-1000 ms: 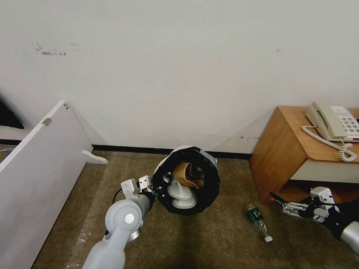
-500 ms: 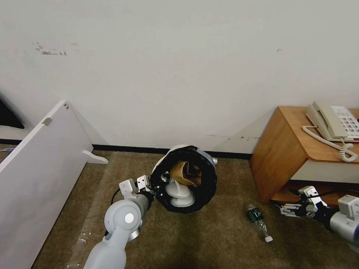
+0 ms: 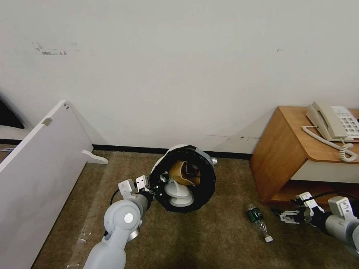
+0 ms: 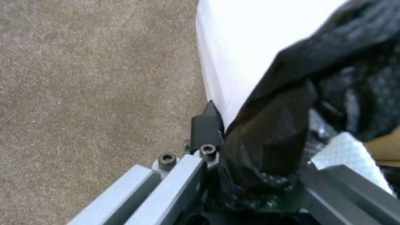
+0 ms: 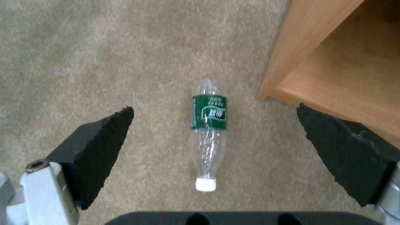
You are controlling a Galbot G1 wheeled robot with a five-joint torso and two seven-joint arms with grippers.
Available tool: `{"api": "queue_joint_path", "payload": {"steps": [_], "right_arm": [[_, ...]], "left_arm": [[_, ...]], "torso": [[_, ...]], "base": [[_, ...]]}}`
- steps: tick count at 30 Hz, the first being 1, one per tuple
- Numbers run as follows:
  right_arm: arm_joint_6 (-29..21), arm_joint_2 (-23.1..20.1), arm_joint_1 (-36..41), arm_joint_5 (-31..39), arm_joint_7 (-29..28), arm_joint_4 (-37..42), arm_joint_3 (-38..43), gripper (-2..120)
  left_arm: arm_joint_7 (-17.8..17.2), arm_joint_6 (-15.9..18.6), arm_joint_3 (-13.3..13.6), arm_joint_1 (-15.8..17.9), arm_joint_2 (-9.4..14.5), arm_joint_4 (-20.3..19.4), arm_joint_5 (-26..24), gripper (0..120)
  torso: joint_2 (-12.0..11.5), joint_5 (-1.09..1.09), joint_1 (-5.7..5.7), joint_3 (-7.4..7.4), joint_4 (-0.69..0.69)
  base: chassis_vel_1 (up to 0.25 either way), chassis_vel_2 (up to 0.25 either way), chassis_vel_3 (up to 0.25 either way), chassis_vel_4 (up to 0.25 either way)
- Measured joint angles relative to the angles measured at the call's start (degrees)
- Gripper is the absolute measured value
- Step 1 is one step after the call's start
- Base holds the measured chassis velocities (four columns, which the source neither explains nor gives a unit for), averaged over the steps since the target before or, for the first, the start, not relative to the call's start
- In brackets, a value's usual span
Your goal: Pick up the trash bin and place the garbage on the floor into it.
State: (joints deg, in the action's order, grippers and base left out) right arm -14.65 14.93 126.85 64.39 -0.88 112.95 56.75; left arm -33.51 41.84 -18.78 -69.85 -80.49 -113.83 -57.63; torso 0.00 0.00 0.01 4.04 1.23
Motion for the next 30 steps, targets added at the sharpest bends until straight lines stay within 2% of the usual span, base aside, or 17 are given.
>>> {"api": "queue_joint_path", "payload": {"steps": [14,30], "right_arm": [[-2.0,1.5,-0.9,5.4,-3.3,1.9,-3.0,100],[-2.8,0.5,-1.6,6.5,-1.9,3.2,-4.1,100]], "left_arm": [[0.5,-0.2,0.2,-1.0,0.0,0.2,0.7,0],[1.4,-0.5,0.1,-1.2,-0.1,1.4,2.0,0]], "torso": [[0.0,0.00,0.00,0.00,-0.01],[0.0,0.00,0.00,0.00,0.01]], "base": [[0.000,0.000,0.000,0.000],[0.000,0.000,0.000,0.000]]}}
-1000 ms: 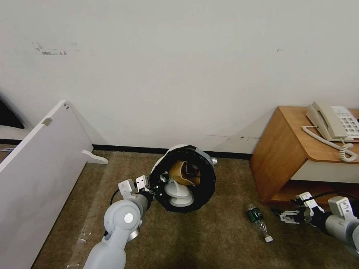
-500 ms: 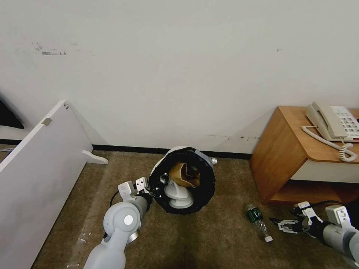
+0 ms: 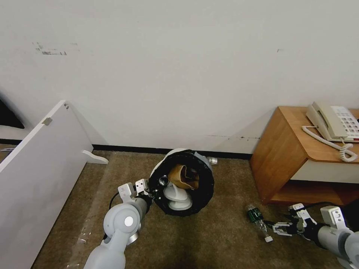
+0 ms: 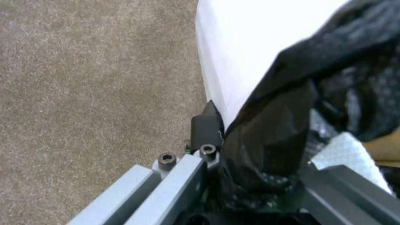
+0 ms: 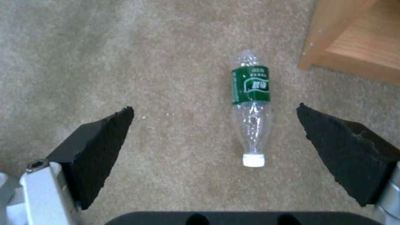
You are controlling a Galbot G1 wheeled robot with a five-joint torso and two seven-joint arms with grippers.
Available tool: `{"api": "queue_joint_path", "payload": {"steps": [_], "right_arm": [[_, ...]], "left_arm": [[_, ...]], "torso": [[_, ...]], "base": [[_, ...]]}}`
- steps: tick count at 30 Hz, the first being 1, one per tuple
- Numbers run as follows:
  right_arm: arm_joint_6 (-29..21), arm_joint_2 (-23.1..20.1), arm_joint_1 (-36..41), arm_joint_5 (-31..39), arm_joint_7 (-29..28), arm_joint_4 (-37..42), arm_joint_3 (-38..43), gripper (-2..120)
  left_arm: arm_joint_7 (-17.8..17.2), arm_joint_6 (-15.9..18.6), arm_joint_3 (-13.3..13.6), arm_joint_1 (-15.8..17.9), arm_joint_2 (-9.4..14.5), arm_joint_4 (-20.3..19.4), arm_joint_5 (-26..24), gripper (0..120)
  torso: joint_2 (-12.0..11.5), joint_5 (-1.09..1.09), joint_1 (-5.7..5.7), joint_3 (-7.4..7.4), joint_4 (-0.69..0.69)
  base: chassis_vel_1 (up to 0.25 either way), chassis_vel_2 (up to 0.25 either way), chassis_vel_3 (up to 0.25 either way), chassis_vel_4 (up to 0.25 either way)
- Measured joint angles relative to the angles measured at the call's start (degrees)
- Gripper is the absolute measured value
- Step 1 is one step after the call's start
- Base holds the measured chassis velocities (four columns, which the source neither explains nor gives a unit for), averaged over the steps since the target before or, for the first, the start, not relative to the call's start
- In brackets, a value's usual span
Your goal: Pick up the trash bin and place the garbage on the floor into it.
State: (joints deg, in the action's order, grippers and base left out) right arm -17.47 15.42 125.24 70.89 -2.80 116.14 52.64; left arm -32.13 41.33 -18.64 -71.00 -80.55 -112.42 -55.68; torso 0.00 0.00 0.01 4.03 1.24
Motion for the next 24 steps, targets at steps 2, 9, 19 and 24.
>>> {"api": "queue_joint_path", "payload": {"steps": [2,9,19,24], "right_arm": [[0.0,-0.4,0.0,0.1,0.1,0.0,0.0,100],[-0.1,-2.3,-0.4,0.0,0.2,-0.4,-1.3,100],[-0.3,-4.9,-0.4,-0.1,0.4,-1.6,-2.7,100],[-0.3,-5.6,-0.5,-0.3,0.4,-2.0,-3.6,100]], "left_arm": [[0.1,0.0,0.0,0.0,0.0,0.1,0.2,0],[0.3,-0.1,-0.1,0.2,-0.3,0.5,0.4,0],[0.6,-0.2,-0.5,0.8,-0.1,1.0,0.3,0],[0.8,-0.3,-0.7,0.9,-0.1,1.2,0.2,0]], "torso": [[0.0,0.00,0.00,0.00,-0.01],[0.0,0.00,-0.01,0.00,-0.01],[0.0,0.00,0.00,0.00,-0.02],[0.0,0.00,0.00,0.00,-0.01]], "base": [[0.000,0.000,0.000,0.000],[0.000,0.000,0.000,0.000],[0.000,0.000,0.000,0.000],[0.000,0.000,0.000,0.000]]}}
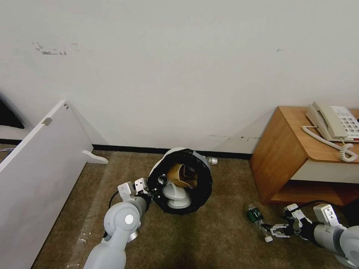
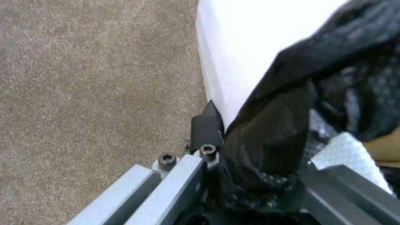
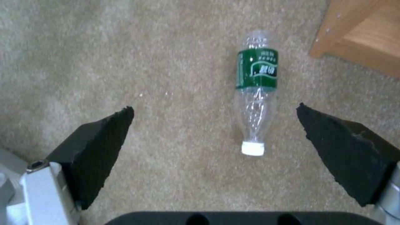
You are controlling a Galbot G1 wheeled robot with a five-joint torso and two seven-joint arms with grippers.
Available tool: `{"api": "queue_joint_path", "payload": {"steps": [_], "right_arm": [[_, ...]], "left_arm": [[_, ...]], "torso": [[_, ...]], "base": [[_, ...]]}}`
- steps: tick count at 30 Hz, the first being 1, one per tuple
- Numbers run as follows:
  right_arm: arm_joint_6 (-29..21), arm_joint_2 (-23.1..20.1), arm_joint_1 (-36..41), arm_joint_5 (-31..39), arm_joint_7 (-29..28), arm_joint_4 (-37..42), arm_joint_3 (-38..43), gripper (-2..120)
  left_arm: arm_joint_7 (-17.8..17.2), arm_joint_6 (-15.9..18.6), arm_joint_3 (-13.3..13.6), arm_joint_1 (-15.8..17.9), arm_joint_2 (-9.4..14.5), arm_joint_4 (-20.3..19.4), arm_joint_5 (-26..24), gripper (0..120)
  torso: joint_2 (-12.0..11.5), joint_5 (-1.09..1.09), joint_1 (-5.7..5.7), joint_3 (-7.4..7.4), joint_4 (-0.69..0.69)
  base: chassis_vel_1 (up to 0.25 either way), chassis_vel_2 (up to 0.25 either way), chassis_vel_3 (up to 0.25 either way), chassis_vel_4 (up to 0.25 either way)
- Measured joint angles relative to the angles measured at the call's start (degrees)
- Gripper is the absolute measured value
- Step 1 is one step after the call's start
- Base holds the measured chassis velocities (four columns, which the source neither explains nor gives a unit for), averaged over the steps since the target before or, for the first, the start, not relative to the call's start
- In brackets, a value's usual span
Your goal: Pick up the trash bin and place the garbage on the floor into it.
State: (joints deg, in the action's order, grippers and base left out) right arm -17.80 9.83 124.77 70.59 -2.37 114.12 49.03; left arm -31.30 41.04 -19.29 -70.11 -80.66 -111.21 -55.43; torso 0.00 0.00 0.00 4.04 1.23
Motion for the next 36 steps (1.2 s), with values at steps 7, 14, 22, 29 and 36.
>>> {"api": "queue_joint_path", "payload": {"steps": [7,14,22,29,36], "right_arm": [[0.0,-0.6,-0.4,-0.4,0.2,-0.7,-1.2,100],[0.4,-3.3,0.1,0.0,0.3,-1.6,-1.5,100],[1.0,-6.1,1.1,0.6,0.3,-2.9,-1.2,100],[1.6,-11.8,6.3,2.1,0.3,-3.7,3.8,100],[2.2,-14.0,8.1,2.6,0.2,-4.3,4.6,100]], "left_arm": [[0.3,-0.1,-0.1,0.2,0.1,0.5,0.0,0],[0.7,-0.2,-0.2,0.2,-0.3,1.0,0.2,0],[0.9,-0.3,-0.3,0.2,-0.5,1.2,0.4,0],[1.3,-0.4,-0.4,0.4,-0.8,1.6,0.5,0],[1.4,-0.4,-0.5,0.8,-0.9,2.0,0.5,0]], "torso": [[0.0,0.00,0.00,0.00,0.00],[0.0,0.00,0.00,0.00,-0.01],[0.0,0.00,0.00,0.00,0.00],[0.0,0.01,0.00,0.00,-0.03],[0.0,0.00,0.00,0.00,0.02]], "base": [[0.000,0.000,0.000,0.000],[0.000,0.000,0.000,0.000],[0.000,0.000,0.000,0.000],[0.000,0.000,0.000,0.000],[0.000,0.000,0.000,0.000]]}}
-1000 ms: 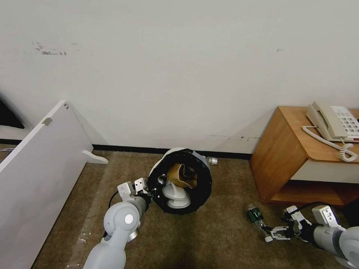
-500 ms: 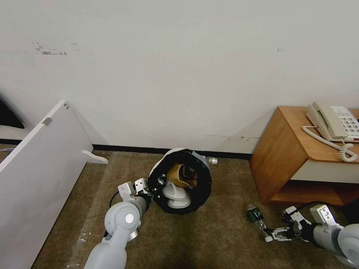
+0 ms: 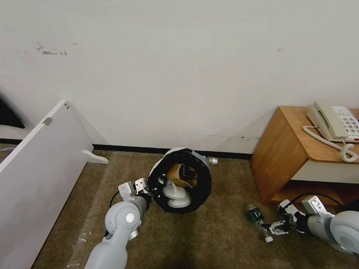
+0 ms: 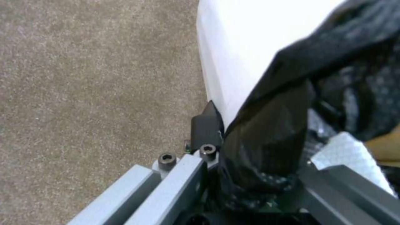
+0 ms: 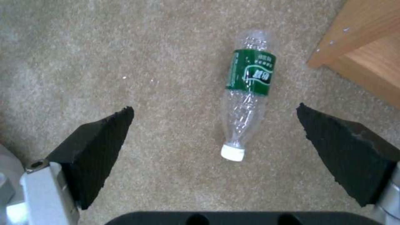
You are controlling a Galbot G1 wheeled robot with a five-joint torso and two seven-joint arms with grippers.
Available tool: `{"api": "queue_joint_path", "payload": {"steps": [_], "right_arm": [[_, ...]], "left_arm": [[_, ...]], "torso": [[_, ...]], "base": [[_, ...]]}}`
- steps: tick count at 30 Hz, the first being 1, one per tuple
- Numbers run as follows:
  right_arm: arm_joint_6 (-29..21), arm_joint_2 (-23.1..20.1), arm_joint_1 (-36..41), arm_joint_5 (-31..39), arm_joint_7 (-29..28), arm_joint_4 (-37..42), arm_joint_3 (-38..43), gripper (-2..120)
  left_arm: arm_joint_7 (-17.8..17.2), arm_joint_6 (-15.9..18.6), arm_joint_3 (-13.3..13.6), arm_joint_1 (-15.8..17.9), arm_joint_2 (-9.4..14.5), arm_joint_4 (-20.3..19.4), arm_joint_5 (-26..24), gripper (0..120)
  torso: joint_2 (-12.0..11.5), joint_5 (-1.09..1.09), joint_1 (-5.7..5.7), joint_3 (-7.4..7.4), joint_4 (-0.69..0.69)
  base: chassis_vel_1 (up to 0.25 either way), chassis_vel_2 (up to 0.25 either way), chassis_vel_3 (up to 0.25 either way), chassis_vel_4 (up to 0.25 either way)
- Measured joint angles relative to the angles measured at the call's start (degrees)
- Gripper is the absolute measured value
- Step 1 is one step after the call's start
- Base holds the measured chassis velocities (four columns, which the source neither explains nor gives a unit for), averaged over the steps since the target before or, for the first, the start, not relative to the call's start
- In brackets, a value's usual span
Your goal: Pick up the trash bin and place the garbage on the floor into it.
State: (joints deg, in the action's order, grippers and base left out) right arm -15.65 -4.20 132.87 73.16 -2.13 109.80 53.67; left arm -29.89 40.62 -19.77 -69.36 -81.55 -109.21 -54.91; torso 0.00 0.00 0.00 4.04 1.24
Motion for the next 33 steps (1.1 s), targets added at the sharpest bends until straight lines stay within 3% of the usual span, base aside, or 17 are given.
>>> {"api": "queue_joint_path", "payload": {"steps": [7,27,33], "right_arm": [[0.1,-0.9,0.4,0.8,-0.4,0.0,0.1,100],[1.8,-11.1,10.0,2.7,-1.5,-1.4,4.6,100],[2.4,-12.3,11.1,3.1,-1.6,-2.4,5.2,100]], "left_arm": [[0.2,-0.1,0.0,0.3,0.1,0.6,0.0,0],[1.0,-0.4,-0.1,0.3,-0.5,2.0,0.8,0],[1.2,-0.5,-0.4,0.3,-0.4,2.1,0.8,0]], "torso": [[0.0,0.00,0.00,0.00,-0.01],[0.0,0.00,0.00,0.00,-0.02],[0.0,0.00,0.00,0.00,-0.01]], "base": [[0.000,0.000,0.000,0.000],[0.000,0.000,0.000,0.000],[0.000,0.000,0.000,0.000]]}}
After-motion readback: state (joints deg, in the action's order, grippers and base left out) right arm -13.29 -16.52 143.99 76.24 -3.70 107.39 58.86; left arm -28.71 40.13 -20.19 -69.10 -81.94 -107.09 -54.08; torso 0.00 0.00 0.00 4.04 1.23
